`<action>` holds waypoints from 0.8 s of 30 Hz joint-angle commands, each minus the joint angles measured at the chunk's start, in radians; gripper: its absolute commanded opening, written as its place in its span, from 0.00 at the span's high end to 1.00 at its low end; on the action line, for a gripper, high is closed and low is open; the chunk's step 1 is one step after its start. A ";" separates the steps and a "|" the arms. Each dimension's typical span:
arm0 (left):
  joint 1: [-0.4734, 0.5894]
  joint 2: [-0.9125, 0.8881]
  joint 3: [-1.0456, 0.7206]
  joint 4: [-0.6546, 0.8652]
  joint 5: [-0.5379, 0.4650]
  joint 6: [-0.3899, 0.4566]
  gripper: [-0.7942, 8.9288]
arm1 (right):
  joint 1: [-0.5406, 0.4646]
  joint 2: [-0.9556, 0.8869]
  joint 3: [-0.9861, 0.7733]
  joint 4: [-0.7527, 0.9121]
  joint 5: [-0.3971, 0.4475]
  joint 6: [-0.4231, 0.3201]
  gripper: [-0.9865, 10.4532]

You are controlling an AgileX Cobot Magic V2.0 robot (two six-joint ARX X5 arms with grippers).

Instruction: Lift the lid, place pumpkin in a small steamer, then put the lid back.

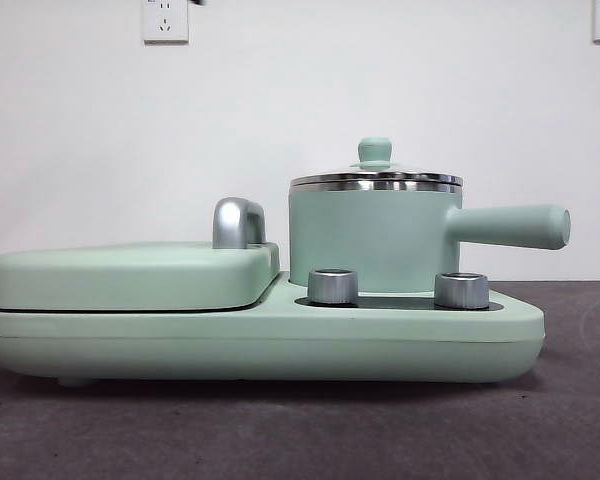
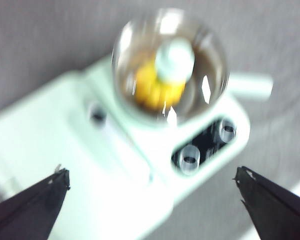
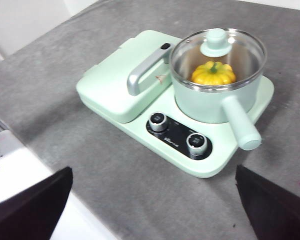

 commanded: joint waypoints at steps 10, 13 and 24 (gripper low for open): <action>-0.008 -0.702 -0.774 0.214 -0.006 -0.052 0.35 | 0.009 0.007 0.004 0.010 -0.014 -0.005 0.46; -0.008 -0.885 -0.946 0.325 -0.006 -0.094 0.35 | 0.009 0.007 0.004 0.010 -0.014 -0.008 0.46; -0.008 -1.304 -1.255 0.401 -0.007 -0.159 0.70 | 0.009 0.007 0.004 0.009 -0.012 -0.007 0.51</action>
